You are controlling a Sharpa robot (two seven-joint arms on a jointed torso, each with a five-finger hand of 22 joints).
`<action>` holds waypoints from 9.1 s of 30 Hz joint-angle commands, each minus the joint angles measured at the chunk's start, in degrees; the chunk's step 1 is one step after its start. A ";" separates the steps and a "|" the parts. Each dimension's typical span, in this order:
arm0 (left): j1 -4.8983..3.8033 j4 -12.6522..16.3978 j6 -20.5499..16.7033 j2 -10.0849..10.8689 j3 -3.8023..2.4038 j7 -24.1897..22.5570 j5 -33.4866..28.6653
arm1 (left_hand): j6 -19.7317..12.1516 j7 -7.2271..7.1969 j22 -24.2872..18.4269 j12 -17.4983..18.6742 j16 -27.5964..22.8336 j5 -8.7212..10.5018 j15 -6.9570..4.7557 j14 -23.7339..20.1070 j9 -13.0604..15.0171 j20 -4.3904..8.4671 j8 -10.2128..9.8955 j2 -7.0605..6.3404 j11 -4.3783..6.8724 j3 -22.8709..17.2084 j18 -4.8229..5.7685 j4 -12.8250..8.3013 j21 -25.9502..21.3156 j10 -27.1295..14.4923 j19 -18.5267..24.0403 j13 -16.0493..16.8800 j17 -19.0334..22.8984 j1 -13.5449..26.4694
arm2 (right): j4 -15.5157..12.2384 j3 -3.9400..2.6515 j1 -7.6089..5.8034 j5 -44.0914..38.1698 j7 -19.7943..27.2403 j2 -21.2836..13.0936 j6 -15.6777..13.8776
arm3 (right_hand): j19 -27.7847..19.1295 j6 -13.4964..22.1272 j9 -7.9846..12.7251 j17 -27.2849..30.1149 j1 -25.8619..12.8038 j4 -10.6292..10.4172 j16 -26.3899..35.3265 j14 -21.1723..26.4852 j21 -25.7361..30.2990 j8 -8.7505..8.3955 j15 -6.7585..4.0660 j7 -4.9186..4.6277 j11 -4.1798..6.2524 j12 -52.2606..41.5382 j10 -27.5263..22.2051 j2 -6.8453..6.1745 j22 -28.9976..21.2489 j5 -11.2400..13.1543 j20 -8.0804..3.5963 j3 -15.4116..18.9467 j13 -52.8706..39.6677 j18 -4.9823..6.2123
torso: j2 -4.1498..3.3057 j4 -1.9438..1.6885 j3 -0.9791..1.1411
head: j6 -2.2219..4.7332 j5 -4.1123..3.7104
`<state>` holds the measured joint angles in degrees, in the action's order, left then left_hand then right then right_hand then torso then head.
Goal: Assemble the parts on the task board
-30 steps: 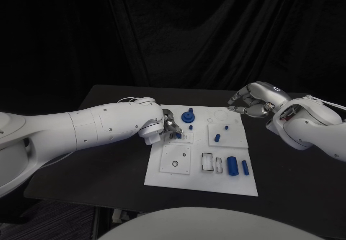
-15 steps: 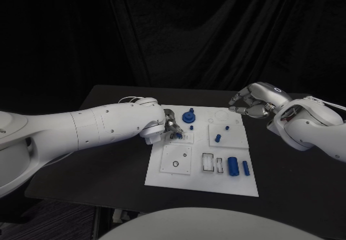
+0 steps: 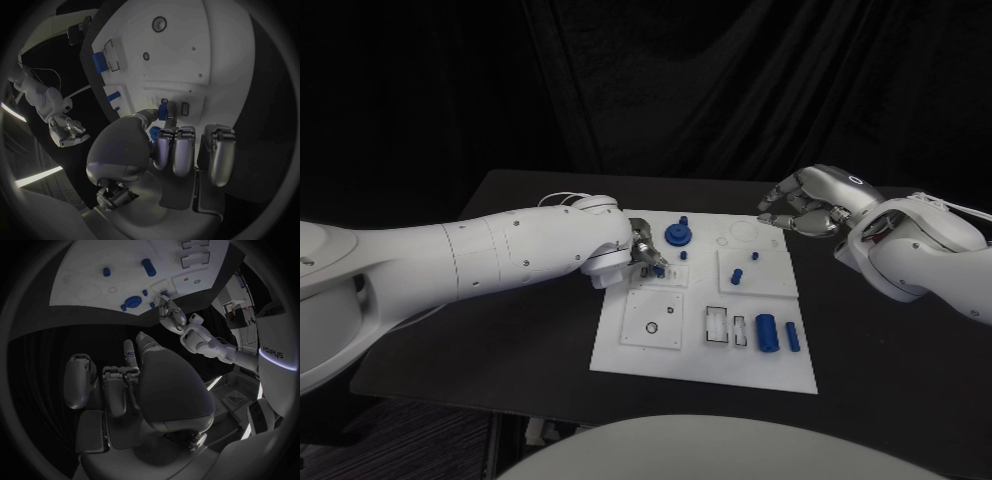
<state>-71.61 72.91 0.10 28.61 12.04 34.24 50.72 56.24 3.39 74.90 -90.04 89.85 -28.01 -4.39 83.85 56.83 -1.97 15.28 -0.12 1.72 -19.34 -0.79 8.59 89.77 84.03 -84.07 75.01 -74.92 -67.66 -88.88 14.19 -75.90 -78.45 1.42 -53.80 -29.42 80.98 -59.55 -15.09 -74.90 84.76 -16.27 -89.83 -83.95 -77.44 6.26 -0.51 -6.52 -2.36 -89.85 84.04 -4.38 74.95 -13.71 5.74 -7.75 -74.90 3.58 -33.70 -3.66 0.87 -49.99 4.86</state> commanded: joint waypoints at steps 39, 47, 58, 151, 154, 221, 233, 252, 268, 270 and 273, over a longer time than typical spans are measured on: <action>1.30 0.92 0.07 0.60 0.05 0.19 0.23 | 0.80 -1.05 14.31 0.04 0.15 0.31 -0.09 6.15 0.31 -0.07 -0.32 0.41 0.02 -1.67 0.45 -0.77 -0.72 5.97 -5.09 14.99 -15.08 0.14 | 0.22 -0.04 0.34 -0.14 -1.26 0.07 0.57 | 0.43 0.15 0.09 -15.10 0.04 0.00 -0.17 -6.05 -0.12 -0.33 -0.10 -0.07 -0.22 -0.15 5.96 0.63 10.73 0.21 0.02 -0.09 -15.10 -0.29 | 0.02 -0.05 -0.02 | -0.01 0.17; 1.42 0.92 0.22 0.66 0.05 0.19 0.23 | 0.82 -0.98 14.11 0.04 0.15 1.72 -0.06 6.15 0.52 -0.10 -0.43 0.25 -0.03 -2.01 0.37 -0.64 -0.97 5.97 -4.87 14.99 -15.08 0.74 | 0.30 -0.04 0.38 -0.14 -1.24 0.16 0.59 | 0.43 0.15 0.09 -15.10 0.04 0.00 -0.17 -6.05 -0.12 -0.33 -0.10 -0.07 -0.22 -0.15 5.96 0.63 10.73 0.21 0.02 -0.09 -15.10 -0.29 | 0.03 -0.03 -0.02 | -0.01 0.32; 1.89 0.78 1.49 0.40 0.05 0.04 0.23 | 0.66 -0.03 13.78 0.04 0.15 18.28 0.74 6.15 -0.10 -0.79 -3.14 0.16 -0.96 4.08 0.21 5.45 -1.49 5.97 -4.44 14.99 -15.08 7.85 | 0.26 -0.04 0.41 -0.14 -1.45 0.12 0.82 | 0.47 0.22 0.10 -15.10 0.03 -0.01 -0.17 -6.05 -0.16 -0.38 -0.10 -0.09 -0.23 -0.15 5.96 0.67 10.74 0.19 0.02 -0.09 -15.10 -0.30 | 0.04 -0.03 0.03 | -0.01 0.27; -0.50 -11.00 -2.74 0.04 0.05 -9.53 8.04 | -9.72 1.44 14.02 0.04 0.15 21.05 1.96 6.15 17.40 -1.84 -0.11 5.32 -2.35 25.11 0.15 7.52 -1.90 5.97 -4.38 14.99 -15.08 2.17 | 0.16 -0.04 0.42 -0.13 -0.41 -0.16 -0.44 | 0.60 0.22 0.12 -15.10 -0.55 0.10 -0.17 -6.05 -0.21 -0.55 -0.11 -0.02 -0.19 -0.15 5.96 1.28 10.76 -1.55 0.03 -0.12 -15.10 -0.31 | -0.01 0.01 -0.01 | -0.01 0.55; -0.30 -11.12 -2.79 -0.03 0.05 -9.69 8.04 | -11.04 1.86 14.00 0.04 0.15 20.79 2.31 6.15 17.38 -2.19 -0.66 5.48 -2.73 25.37 0.13 7.51 -1.97 5.97 -4.33 14.99 -15.08 1.64 | 0.19 -0.04 0.42 -0.13 -0.31 -0.13 -0.52 | 0.64 0.22 0.12 -15.10 -0.51 0.12 -0.17 -6.05 -0.27 -0.55 -0.11 -0.02 -0.19 -0.15 5.96 1.28 10.78 -1.60 0.02 -0.13 -15.10 -0.32 | -0.01 0.01 -0.01 | -0.01 0.51; 1.05 -12.17 -1.31 -1.80 0.04 -10.59 14.14 | -4.92 0.18 14.21 0.04 0.15 7.89 1.32 6.15 13.61 -1.47 -0.35 8.10 -1.41 26.72 0.17 7.66 -1.92 5.97 -4.48 14.99 -15.08 -1.55 | 0.05 -0.05 0.44 -0.13 -0.36 -0.25 -0.37 | 0.68 0.01 0.07 -15.10 -0.41 0.07 -0.17 -6.05 -0.28 -0.48 -0.13 -0.01 -0.18 -0.15 5.96 1.26 10.79 -1.98 -0.01 -0.17 -15.10 -0.33 | -0.01 0.02 -0.01 | -0.01 0.32; 1.20 -12.28 -0.60 -2.11 0.04 -9.95 14.14 | -4.81 0.05 14.08 0.04 0.15 6.75 1.23 6.15 13.33 -1.38 -0.56 7.97 -1.31 25.90 0.07 7.36 -2.30 5.97 -4.23 14.99 -15.08 -3.16 | 0.09 -0.05 0.45 -0.13 -0.34 -0.15 -0.16 | 0.68 -0.08 0.05 -15.10 -0.35 0.09 -0.17 -6.05 -0.28 -0.44 -0.15 0.03 -0.15 -0.15 5.96 1.28 10.78 -2.23 -0.02 -0.22 -15.10 -0.33 | -0.01 0.02 0.00 | -0.01 0.18; 1.36 -12.29 -2.22 -2.10 0.04 -11.06 14.14 | -4.72 -0.24 14.09 0.04 0.15 -1.69 1.02 6.15 12.99 -1.13 -0.87 7.03 -1.02 18.95 0.03 7.87 -2.49 5.97 -4.13 14.99 -15.08 -5.74 | 0.06 -0.05 0.48 -0.13 -0.33 -0.31 -0.38 | 0.70 0.44 0.15 -15.10 0.23 0.18 -0.17 -6.05 -0.28 -0.78 -0.16 -0.11 -0.20 -0.15 5.96 1.64 10.79 -4.64 -0.06 -0.78 -15.10 -0.33 | -0.01 0.01 0.00 | -0.01 -0.55; 1.38 -9.31 -8.30 0.39 0.04 -14.76 14.14 | 0.04 -1.66 14.27 0.04 0.15 -2.92 -0.15 6.15 14.98 0.03 1.94 -2.51 0.36 -3.46 0.17 7.23 -2.00 5.97 -4.46 14.99 -15.08 -3.35 | 0.10 -0.05 0.73 -0.13 -0.50 -0.50 -0.24 | 0.67 0.45 0.15 -15.10 0.18 0.09 -0.17 -6.05 -0.24 -0.80 -0.14 -0.15 -0.24 -0.15 5.96 1.75 10.77 -4.94 -0.05 -0.85 -15.10 -0.32 | -0.02 0.01 -0.02 | -0.01 -0.54; 1.38 -8.23 -8.80 1.18 0.04 -14.80 14.14 | 0.18 -1.75 14.24 0.04 0.15 -1.63 -0.23 6.15 15.06 0.06 1.88 -3.57 0.38 -5.91 0.14 6.78 -2.11 5.97 -4.40 14.99 -15.08 -2.81 | 0.13 -0.05 0.78 -0.13 -0.54 -0.56 -0.22 | 0.67 0.45 0.15 -15.10 0.18 0.09 -0.17 -6.05 -0.24 -0.80 -0.14 -0.15 -0.24 -0.15 5.96 1.75 10.77 -4.94 -0.05 -0.85 -15.10 -0.32 | -0.02 0.00 -0.02 | -0.01 -0.56; 1.37 -5.71 -9.37 2.90 0.04 -14.56 14.14 | 0.18 -1.74 14.21 0.04 0.15 -1.07 -0.22 6.15 15.12 0.07 1.76 -4.58 0.38 -7.61 0.12 6.32 -2.18 5.97 -4.35 14.99 -15.08 -2.14 | 0.13 -0.05 0.83 -0.13 -0.61 -0.69 -0.26 | 0.65 0.43 0.14 -15.10 0.16 0.07 -0.17 -6.05 -0.20 -0.79 -0.13 -0.14 -0.24 -0.15 5.96 1.76 10.76 -4.96 -0.05 -0.86 -15.10 -0.31 | -0.04 0.00 0.00 | -0.01 -0.56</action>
<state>-70.32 65.88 -6.55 30.92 12.12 21.22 64.86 55.82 2.18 74.90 -90.24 89.85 -29.41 -4.21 84.05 71.86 -2.25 17.19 -4.10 1.64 -26.39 -0.80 15.15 87.62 84.13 -83.96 74.97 -74.91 -69.74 -88.70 14.18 -75.23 -78.43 1.14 -54.35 -29.25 81.40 -59.34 -14.99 -74.91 84.58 -16.04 -89.83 -83.95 -77.43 5.82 -0.51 -6.73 -2.36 -89.85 84.04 -2.84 74.95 -18.41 5.73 -8.32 -74.90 3.58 -33.71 -3.65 0.86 -49.99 4.31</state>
